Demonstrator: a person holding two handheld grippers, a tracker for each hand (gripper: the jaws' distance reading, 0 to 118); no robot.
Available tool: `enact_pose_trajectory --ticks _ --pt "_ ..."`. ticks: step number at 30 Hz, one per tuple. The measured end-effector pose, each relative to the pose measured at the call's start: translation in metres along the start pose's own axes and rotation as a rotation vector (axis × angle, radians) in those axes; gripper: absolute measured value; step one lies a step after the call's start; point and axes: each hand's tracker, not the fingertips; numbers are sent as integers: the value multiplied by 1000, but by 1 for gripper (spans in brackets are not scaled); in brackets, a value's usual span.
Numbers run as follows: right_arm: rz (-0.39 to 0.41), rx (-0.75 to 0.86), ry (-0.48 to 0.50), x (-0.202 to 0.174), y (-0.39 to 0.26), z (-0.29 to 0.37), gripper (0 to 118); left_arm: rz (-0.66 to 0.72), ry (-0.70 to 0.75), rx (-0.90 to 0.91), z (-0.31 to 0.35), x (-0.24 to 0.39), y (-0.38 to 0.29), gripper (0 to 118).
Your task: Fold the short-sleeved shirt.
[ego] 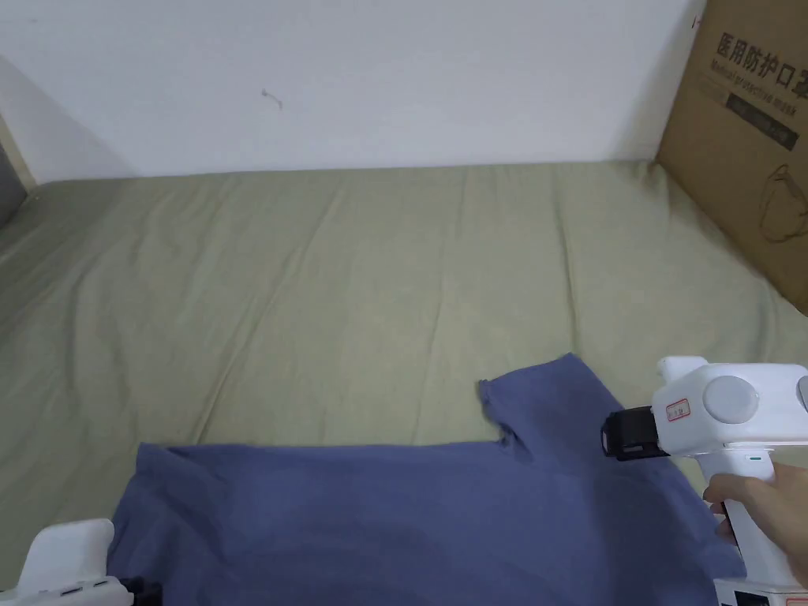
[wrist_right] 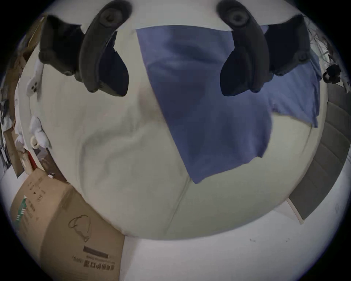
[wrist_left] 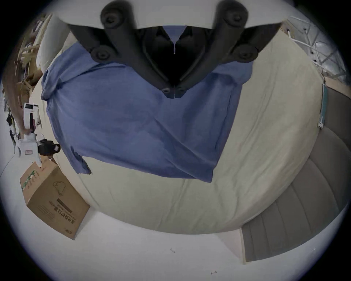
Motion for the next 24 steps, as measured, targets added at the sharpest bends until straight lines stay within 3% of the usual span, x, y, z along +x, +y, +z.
enact_pose_trajectory --ticks 3,7,8,10,11,12,14,21,24 --pt "-3 -43 -6 2 -3 -17 99 -4 11 -17 -7 0 1 0" --pt "-3 -57 15 11 -1 -26 83 7 12 -29 -7 -2 1 0" --pt "1 -52 16 11 0 -21 68 7 13 -32 -7 -2 1 0" --pt "6 -13 8 6 -2 3 0 4 20 -32 -6 -4 0 0" --pt "2 7 65 4 -2 6 0 7 22 -32 -6 -5 0 0" --pt "13 11 20 -2 -1 12 0 14 23 -27 -5 -6 0 0" --pt "112 19 -40 -7 0 3 0 36 23 -25 -5 -12 -1 0" --pt "75 20 -11 -15 6 19 0 44 57 5 -7 -27 25 0" --pt "74 22 -5 -14 5 21 0 102 62 53 -20 -37 60 8"
